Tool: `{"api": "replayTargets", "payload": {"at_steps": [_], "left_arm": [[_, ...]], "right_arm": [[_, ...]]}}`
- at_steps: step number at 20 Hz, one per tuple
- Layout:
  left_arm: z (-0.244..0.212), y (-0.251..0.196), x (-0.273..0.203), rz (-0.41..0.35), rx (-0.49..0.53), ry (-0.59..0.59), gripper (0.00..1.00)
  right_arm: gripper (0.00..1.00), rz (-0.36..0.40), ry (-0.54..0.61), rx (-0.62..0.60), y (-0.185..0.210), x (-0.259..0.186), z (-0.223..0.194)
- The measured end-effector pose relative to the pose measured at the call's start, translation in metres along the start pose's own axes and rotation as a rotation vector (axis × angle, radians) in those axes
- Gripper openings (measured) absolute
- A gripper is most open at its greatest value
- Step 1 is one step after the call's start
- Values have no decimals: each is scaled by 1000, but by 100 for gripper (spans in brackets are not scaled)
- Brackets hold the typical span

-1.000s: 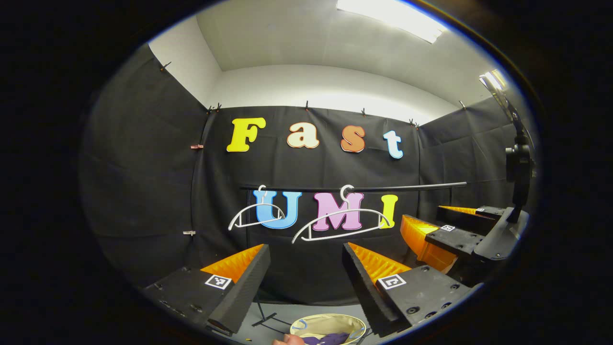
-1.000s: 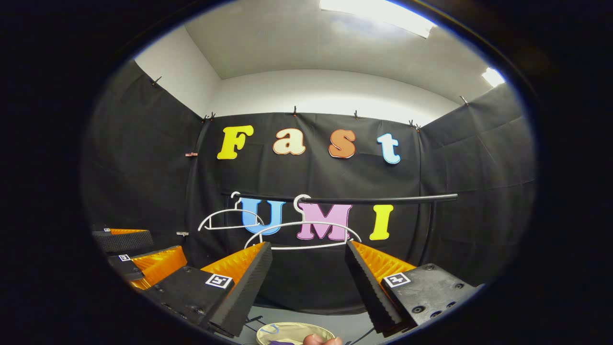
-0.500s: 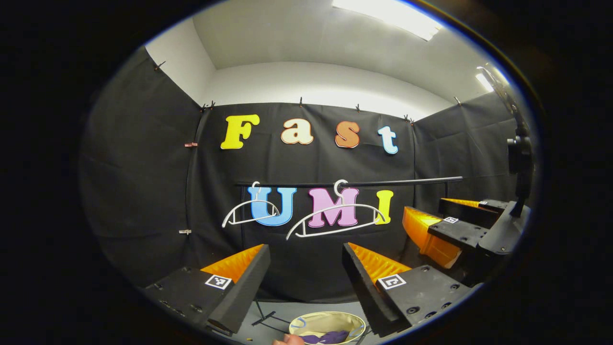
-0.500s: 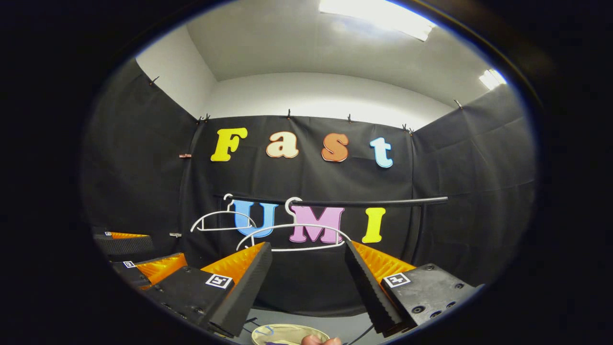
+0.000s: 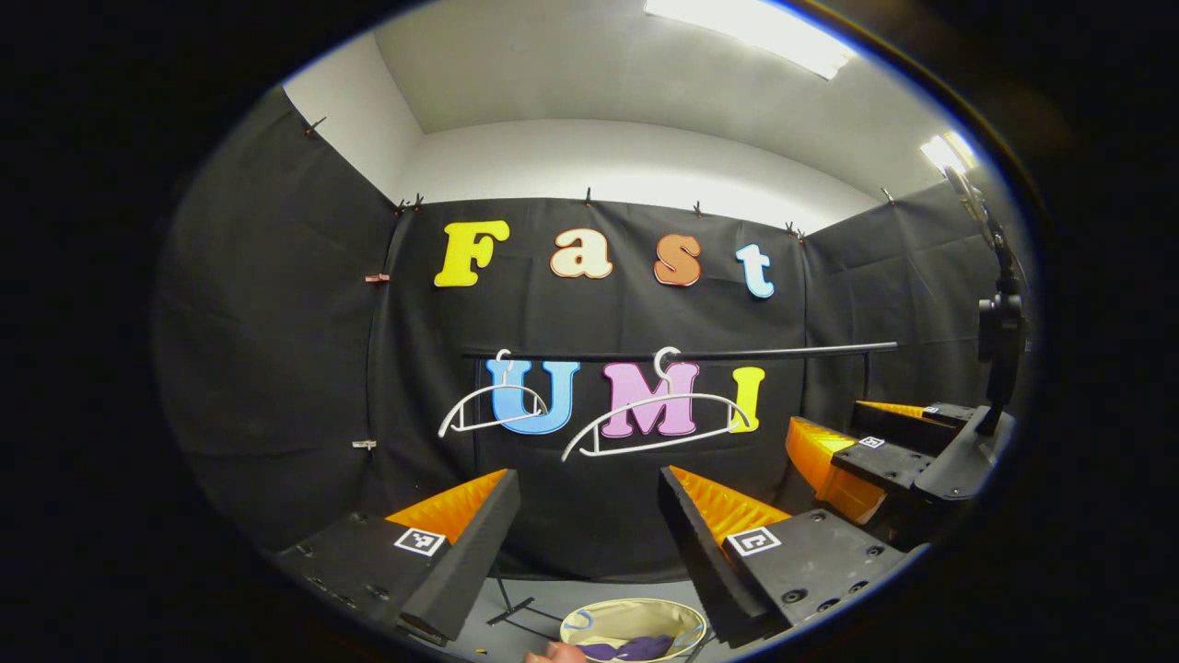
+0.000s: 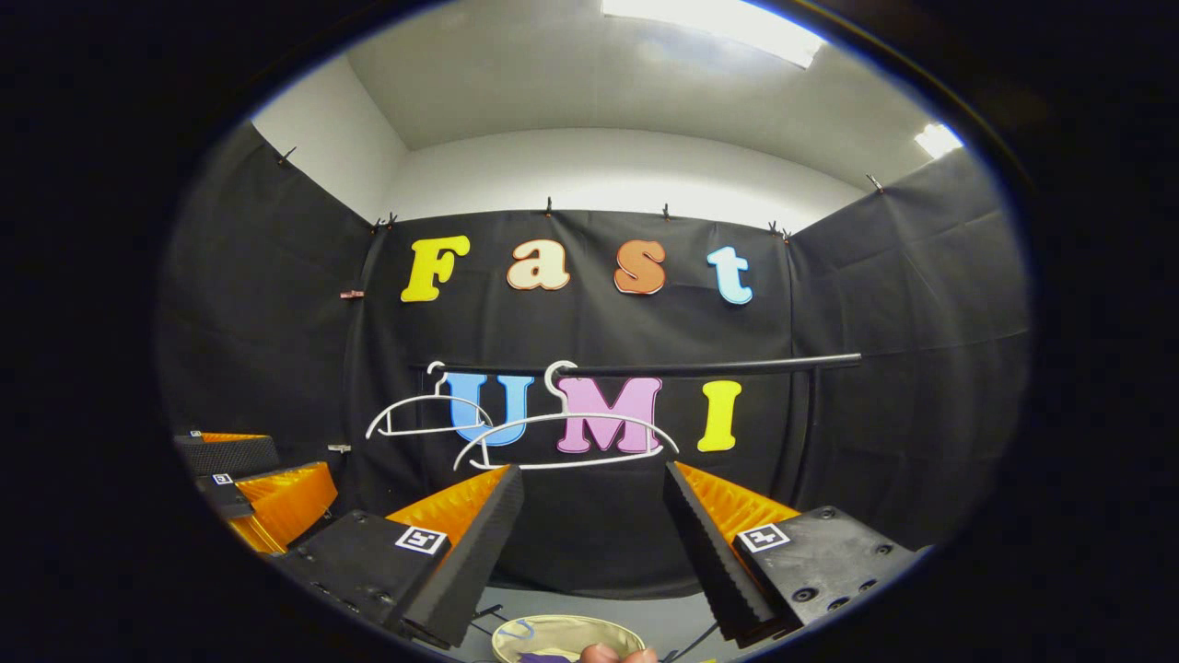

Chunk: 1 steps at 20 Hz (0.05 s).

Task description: Grasp the clothes on the hanger with both hands and then place them into the laundry hamper below.

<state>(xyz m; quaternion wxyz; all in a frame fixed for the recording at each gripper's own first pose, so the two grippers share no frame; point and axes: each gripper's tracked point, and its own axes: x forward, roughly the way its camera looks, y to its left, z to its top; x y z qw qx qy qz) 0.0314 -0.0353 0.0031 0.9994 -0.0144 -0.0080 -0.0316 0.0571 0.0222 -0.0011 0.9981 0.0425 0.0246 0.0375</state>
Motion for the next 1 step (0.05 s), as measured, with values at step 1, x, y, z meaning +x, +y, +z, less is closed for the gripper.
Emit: {"api": "replayTargets", "payload": {"at_steps": [1], "left_arm": [[2,-1,0,-1,-2,-4,95]], "right_arm": [[99,0,-3,-1,0,0,1]]}}
